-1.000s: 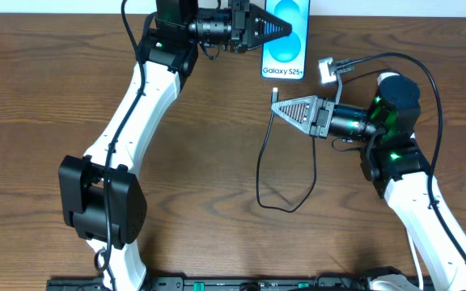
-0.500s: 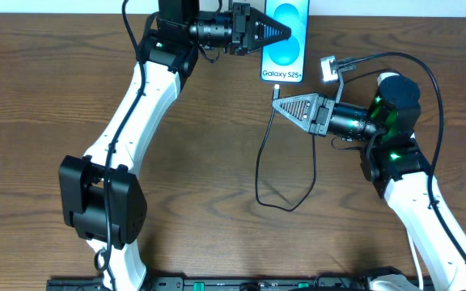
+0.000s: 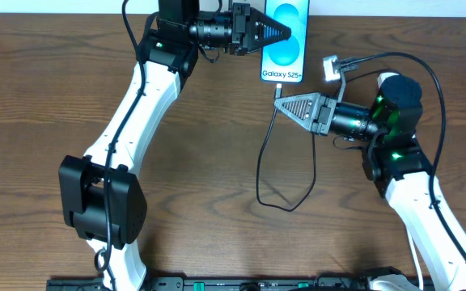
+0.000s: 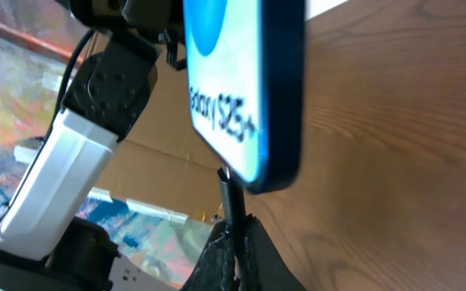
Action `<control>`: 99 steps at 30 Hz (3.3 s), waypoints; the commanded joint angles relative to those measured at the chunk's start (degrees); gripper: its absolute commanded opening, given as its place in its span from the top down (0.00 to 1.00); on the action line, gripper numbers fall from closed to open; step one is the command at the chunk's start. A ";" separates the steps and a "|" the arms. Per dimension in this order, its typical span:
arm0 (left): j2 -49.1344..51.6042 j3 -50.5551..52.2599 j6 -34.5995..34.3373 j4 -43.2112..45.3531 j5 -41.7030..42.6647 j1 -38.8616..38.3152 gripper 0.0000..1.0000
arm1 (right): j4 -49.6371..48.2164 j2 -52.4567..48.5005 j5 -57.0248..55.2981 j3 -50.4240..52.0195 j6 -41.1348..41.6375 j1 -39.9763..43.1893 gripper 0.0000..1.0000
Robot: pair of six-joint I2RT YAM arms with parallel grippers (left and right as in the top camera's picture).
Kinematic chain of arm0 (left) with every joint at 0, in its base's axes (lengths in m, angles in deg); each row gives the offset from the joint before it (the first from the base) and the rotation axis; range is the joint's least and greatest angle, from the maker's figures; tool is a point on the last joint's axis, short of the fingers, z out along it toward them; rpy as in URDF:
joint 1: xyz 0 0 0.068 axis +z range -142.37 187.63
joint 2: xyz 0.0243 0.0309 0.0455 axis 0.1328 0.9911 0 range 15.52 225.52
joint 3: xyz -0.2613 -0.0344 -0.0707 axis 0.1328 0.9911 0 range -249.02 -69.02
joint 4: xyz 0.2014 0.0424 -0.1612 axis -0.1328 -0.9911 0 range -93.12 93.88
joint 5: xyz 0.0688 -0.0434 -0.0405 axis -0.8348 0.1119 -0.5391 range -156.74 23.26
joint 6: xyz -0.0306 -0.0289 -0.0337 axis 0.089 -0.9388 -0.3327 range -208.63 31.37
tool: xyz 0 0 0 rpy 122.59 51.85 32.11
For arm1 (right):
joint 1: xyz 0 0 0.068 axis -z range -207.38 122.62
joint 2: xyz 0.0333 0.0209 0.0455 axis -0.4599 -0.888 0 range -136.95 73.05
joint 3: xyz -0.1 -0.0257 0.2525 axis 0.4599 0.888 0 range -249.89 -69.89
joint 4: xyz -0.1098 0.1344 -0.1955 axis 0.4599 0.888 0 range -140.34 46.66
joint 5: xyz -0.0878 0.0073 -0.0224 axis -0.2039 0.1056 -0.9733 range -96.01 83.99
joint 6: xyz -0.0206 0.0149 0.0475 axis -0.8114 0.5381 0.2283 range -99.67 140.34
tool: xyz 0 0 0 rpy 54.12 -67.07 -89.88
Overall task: Plug charger to phone and switch on socket
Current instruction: 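Push the USB-C plug up into the phone's bottom port, then release the plug with the right gripper and move it toward the power strip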
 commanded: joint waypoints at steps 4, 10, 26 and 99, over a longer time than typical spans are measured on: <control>-1.95 -0.68 0.96 0.33 1.46 0.31 0.93 | -0.15 0.92 0.00 -0.92 -0.70 0.68 0.98; -1.95 -0.68 0.94 0.31 1.49 0.31 0.93 | -0.20 0.92 -0.02 -0.92 -0.68 0.68 0.98; -1.95 -0.68 0.96 0.33 2.14 0.31 0.92 | -0.37 0.90 -0.94 -0.92 0.98 0.76 0.99; 0.96 -0.61 12.74 -20.52 -10.47 5.46 0.93 | 3.76 0.92 -5.81 -0.92 0.81 0.72 0.01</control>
